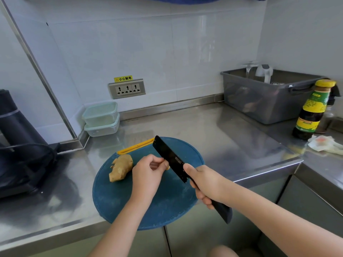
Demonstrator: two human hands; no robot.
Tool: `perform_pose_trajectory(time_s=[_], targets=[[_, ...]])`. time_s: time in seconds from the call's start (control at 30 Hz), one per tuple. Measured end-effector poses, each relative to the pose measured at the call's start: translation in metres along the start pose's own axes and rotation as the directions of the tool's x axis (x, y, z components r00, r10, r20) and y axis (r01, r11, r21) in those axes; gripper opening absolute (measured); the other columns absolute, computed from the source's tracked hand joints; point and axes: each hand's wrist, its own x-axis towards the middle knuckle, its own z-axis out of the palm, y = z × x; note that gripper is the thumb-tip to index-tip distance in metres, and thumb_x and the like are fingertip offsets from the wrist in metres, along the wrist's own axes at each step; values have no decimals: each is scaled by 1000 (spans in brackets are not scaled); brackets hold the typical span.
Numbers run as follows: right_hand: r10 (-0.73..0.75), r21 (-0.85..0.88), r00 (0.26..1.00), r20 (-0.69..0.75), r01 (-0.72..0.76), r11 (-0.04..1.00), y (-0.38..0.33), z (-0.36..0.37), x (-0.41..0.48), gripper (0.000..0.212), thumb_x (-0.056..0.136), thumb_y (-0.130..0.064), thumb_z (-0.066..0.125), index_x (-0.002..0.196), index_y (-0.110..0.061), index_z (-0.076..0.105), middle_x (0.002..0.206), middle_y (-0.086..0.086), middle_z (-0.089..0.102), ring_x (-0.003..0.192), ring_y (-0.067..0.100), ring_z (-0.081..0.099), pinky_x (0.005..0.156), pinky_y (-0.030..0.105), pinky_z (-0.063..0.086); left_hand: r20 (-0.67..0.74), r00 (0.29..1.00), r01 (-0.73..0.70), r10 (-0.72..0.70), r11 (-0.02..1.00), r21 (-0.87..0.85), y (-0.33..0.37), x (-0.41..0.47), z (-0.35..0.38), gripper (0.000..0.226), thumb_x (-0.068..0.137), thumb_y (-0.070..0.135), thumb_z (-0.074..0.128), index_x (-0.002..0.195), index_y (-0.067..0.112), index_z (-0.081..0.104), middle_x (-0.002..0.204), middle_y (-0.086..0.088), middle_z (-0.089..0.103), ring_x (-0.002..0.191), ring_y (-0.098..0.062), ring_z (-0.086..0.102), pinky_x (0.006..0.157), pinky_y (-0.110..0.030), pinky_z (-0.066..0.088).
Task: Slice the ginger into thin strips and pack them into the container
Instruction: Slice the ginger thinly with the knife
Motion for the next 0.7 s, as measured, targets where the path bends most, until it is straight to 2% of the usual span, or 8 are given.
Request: perform_pose_trajectory(time_s=[0.43,0.57,0.7], targets=[[-7,-77,1000,-29,5,997,-23,10,22,50,100,-52,27,77,-9,40,50,5,41,29,14,33,38,18,35,-25,1000,17,-18,999,-39,-2,0,-1,6,82,13,73,78,12,69,70,8,70,67,2,65,65,-11,49],[-14,-112,1000,-20,12,994,-37,12,34,49,101,-49,26,75,-10,40,50,8,43,34,18,35,40,22,36,-15,999,41,-42,997,-68,-3,0,-1,5,83,11,72,79,11,69,72,8,71,69,0,66,68,-14,51],[0,-111,1000,10,1,994,-43,16,43,48,101,-48,25,80,-9,43,51,9,43,38,21,37,42,26,37,-14,999,41,-42,998,-54,-2,-1,-2,5,83,12,72,79,14,70,72,10,70,69,3,64,66,-9,48]])
